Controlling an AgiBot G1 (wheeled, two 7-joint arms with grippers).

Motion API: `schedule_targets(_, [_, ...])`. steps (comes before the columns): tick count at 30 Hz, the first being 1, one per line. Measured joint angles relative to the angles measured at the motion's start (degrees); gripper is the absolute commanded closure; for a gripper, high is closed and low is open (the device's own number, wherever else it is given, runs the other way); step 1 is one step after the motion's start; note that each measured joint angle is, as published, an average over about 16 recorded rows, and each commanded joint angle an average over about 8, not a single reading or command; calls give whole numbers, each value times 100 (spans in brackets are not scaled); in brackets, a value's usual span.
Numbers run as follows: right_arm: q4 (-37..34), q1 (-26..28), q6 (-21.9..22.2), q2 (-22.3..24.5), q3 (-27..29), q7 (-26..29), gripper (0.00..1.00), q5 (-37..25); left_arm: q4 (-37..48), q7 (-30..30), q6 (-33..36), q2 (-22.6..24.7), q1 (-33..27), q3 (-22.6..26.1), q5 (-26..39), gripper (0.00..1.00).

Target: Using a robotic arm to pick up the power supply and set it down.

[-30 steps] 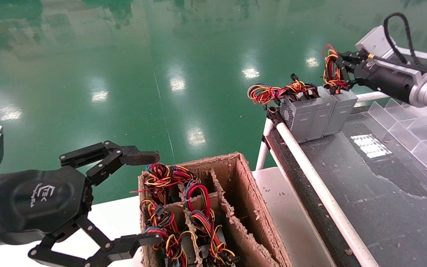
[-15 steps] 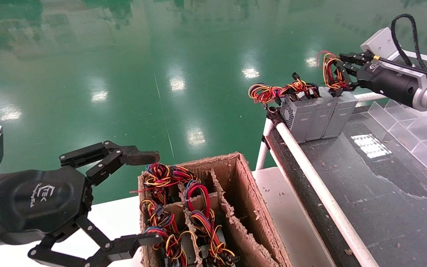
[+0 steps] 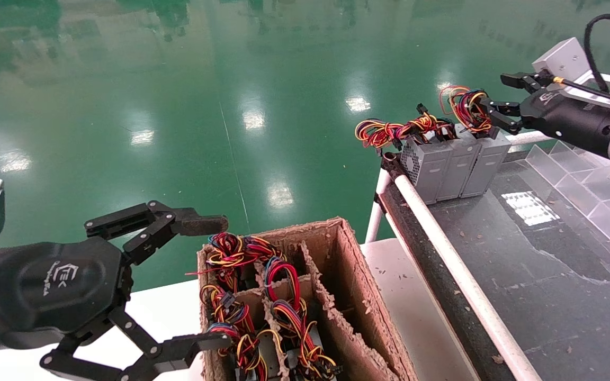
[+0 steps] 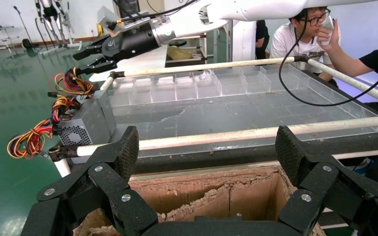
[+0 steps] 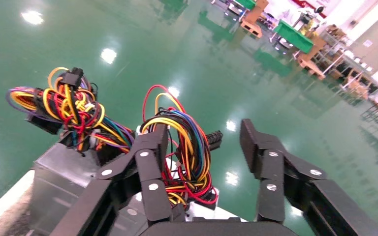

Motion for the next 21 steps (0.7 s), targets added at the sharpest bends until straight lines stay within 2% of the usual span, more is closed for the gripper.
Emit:
schedule_targets(10, [6, 31, -205, 203, 14, 242, 0, 19, 0, 1, -1, -1, -1, 3, -2, 0])
schedule_targets(21, [77, -70, -808, 502, 437, 670, 0, 635, 1, 3, -3, -3, -1, 5, -4, 0])
